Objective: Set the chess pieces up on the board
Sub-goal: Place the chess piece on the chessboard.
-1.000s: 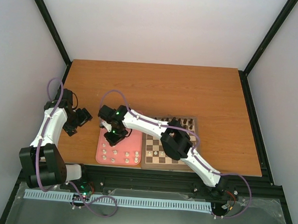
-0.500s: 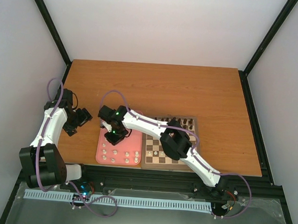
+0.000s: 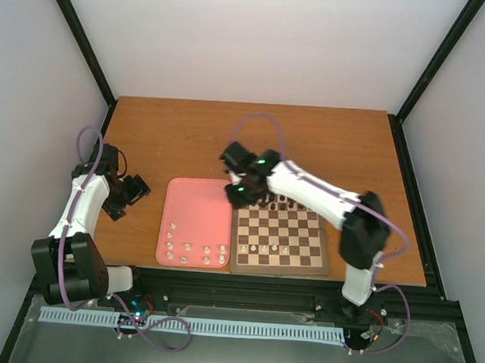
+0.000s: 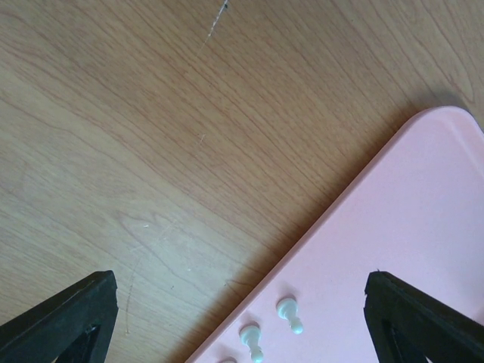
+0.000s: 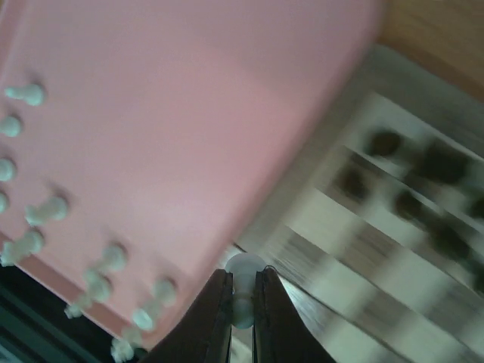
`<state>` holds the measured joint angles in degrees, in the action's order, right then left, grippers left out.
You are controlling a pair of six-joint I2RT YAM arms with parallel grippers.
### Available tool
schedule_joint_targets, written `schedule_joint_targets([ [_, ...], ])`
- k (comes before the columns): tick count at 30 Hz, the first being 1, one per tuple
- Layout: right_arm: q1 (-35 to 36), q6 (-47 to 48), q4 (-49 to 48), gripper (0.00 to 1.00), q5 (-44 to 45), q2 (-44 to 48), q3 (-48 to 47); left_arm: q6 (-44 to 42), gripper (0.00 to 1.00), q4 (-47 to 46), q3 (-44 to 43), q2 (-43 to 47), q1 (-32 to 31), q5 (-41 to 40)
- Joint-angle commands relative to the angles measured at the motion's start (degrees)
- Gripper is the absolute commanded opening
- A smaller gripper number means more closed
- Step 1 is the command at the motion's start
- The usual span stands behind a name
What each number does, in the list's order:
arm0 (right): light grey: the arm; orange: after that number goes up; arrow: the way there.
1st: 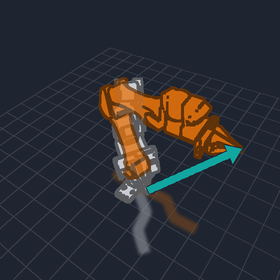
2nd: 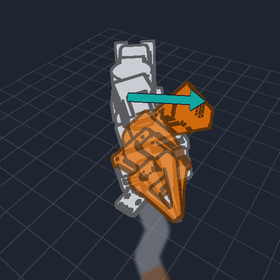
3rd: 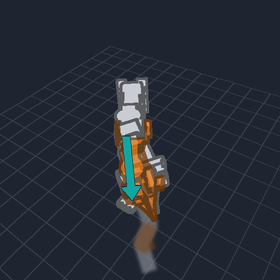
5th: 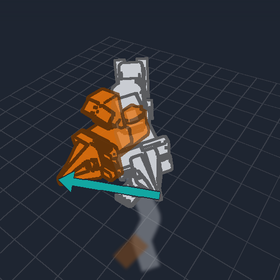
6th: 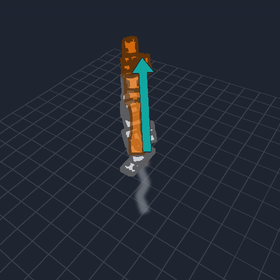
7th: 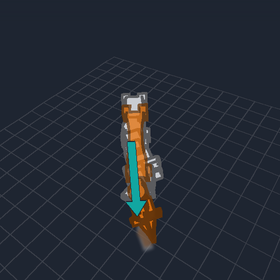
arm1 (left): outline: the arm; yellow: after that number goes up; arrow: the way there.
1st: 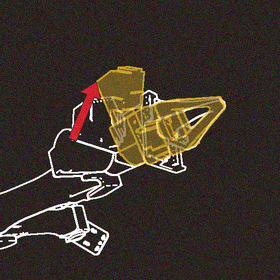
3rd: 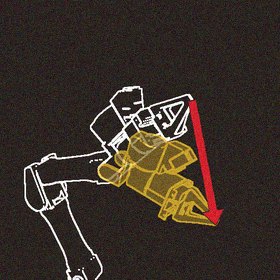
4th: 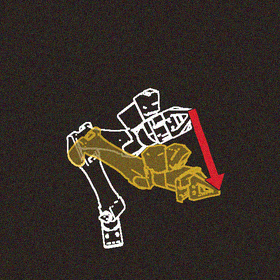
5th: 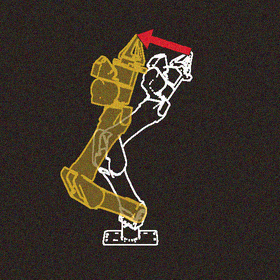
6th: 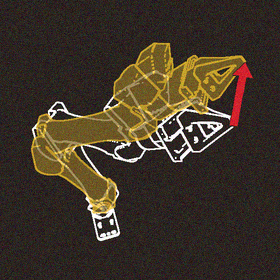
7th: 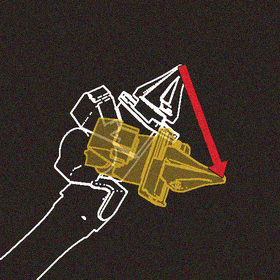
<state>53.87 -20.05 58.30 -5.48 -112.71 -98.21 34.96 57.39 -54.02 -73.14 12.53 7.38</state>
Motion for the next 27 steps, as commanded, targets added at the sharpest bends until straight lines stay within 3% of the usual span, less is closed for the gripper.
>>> schedule_joint_targets([
  [1, -5.43, -5.61, 0.35, 0.03, 6.73, 13.88, 14.23, 0.68, 1.0, -0.41, -1.05, -0.28, 0.35, 0.93],
  [6, -9.58, -9.92, 1.13, 0.03, 8.09, 25.1, 30.05, 0.55, 1.0, -0.4, -0.69, -0.09, 0.3, 1.01],
  [12, -9.75, -16.03, 2.33, 0.03, 9.75, 32.78, 41.09, 0.71, 1.0, -0.71, 0.08, -0.06, 0.31, 1.21],
  [27, -9.75, -17.54, -1.45, 0.03, 6.72, 34.25, 48.8, 0.81, 1.0, -0.72, -0.19, -0.73, 0.3, 1.77],
])
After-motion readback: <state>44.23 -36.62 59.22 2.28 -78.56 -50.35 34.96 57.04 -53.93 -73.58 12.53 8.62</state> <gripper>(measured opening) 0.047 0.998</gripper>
